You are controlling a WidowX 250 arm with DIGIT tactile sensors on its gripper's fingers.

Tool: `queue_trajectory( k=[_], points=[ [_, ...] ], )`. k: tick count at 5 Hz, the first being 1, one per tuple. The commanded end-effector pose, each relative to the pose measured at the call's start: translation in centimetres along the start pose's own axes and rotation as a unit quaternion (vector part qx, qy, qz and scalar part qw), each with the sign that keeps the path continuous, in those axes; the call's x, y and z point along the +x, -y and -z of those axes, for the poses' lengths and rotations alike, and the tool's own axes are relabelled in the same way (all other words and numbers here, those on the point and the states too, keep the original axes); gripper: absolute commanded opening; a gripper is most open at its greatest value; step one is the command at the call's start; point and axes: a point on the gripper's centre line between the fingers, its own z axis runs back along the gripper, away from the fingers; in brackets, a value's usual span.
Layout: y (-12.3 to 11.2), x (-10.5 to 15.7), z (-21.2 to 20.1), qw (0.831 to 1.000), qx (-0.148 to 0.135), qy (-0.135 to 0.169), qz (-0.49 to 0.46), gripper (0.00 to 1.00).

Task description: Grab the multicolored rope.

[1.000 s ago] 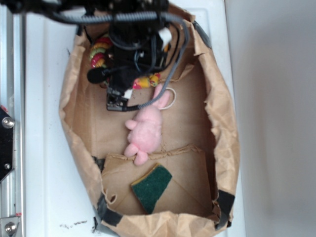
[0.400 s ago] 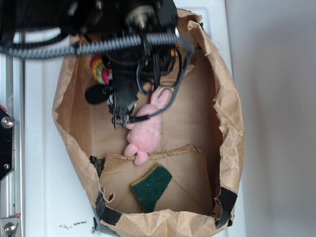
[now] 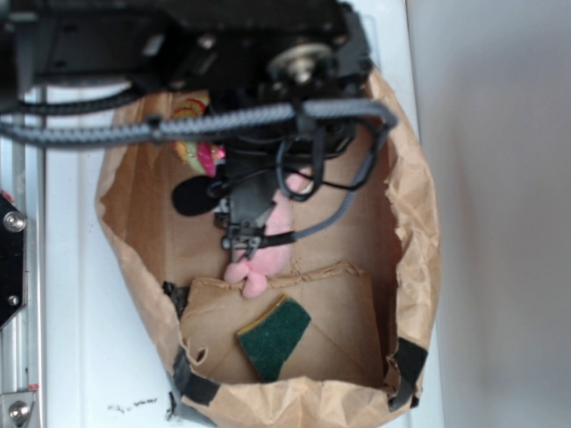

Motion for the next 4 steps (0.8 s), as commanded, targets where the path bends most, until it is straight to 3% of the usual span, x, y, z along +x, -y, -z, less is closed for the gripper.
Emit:
queue_trajectory(
  k=[1,4],
  points=[
    [2.37,1.24,-4.71,0.998,0.026,0.065,-0.005,0.00],
    [3.00,1.19,-4.88,0.998,0.025,0.058,-0.011,0.00]
  ],
)
